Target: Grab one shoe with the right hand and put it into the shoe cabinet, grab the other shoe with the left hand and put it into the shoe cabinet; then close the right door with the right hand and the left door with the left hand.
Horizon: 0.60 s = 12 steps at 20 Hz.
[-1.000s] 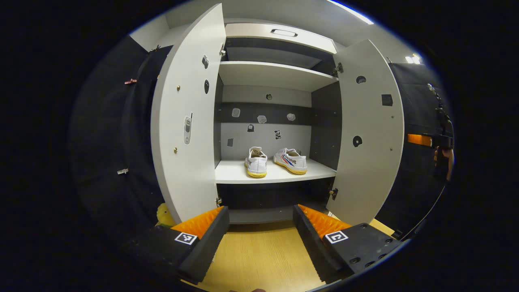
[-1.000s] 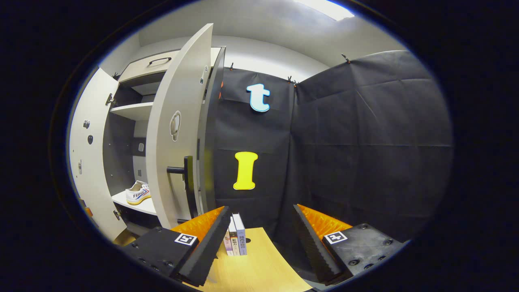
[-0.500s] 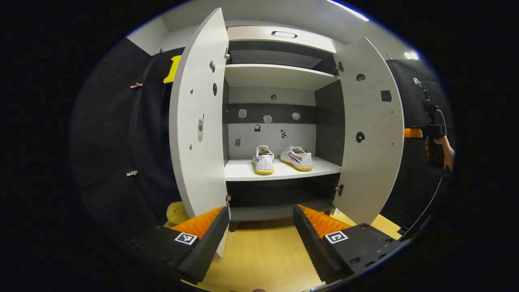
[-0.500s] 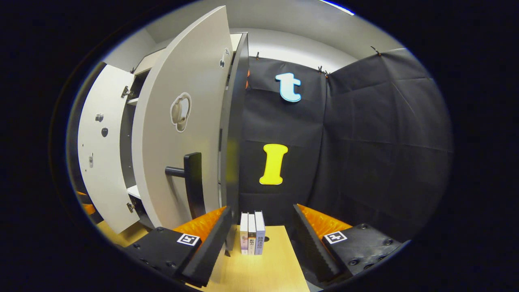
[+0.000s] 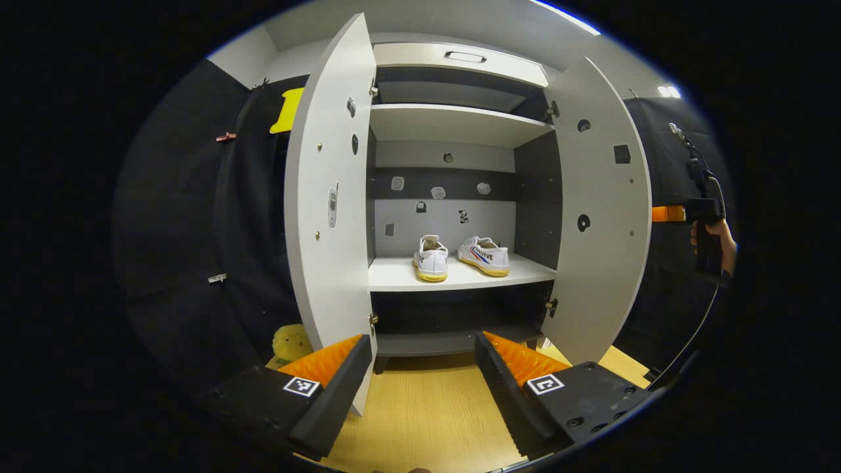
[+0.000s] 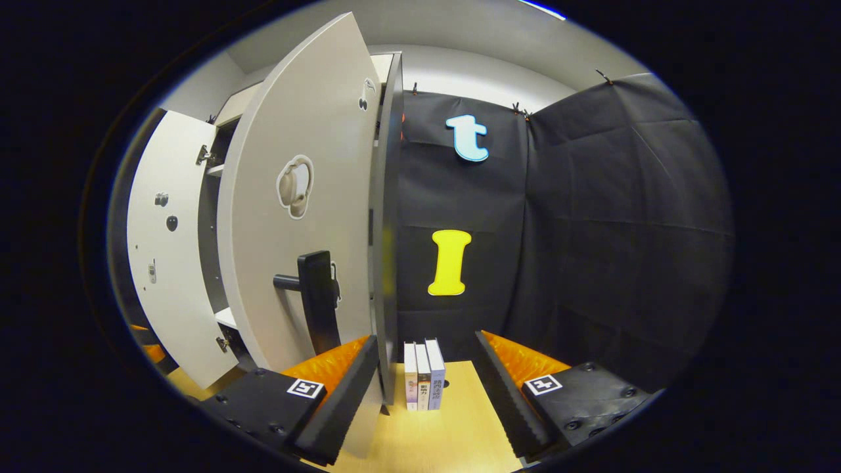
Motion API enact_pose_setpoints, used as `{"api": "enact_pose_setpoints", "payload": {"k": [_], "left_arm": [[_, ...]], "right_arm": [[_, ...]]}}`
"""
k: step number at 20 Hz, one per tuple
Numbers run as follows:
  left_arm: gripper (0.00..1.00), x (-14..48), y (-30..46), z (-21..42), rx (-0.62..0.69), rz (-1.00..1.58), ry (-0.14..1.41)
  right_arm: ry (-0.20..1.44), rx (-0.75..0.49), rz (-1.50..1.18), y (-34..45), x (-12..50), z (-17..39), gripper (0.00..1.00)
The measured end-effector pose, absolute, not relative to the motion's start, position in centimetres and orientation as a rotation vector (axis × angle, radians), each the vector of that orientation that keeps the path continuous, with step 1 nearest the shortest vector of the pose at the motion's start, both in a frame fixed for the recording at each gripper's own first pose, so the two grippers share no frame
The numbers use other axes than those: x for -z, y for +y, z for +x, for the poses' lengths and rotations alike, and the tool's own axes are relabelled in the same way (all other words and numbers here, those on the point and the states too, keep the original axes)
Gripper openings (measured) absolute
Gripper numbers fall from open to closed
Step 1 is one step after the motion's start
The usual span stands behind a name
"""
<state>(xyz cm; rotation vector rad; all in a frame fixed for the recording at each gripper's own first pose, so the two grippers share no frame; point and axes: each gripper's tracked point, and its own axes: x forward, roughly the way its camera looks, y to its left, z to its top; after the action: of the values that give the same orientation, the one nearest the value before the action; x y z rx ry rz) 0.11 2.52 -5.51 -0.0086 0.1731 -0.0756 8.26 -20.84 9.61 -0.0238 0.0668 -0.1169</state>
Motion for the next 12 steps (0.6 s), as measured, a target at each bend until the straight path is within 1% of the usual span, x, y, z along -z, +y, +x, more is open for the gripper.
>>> {"api": "enact_pose_setpoints", "payload": {"k": [4,12], "left_arm": [[0.98,6.0,4.3,-0.5,0.053,-0.019,0.184],[0.98,5.4,9.3,-1.5,-0.029,-0.036,0.180]], "right_arm": [[0.073,0.063,-0.010,-17.1,-9.3,8.6,0.95],[0.079,-0.058,0.078,-8.8,-8.1,11.5,0.95]]}}
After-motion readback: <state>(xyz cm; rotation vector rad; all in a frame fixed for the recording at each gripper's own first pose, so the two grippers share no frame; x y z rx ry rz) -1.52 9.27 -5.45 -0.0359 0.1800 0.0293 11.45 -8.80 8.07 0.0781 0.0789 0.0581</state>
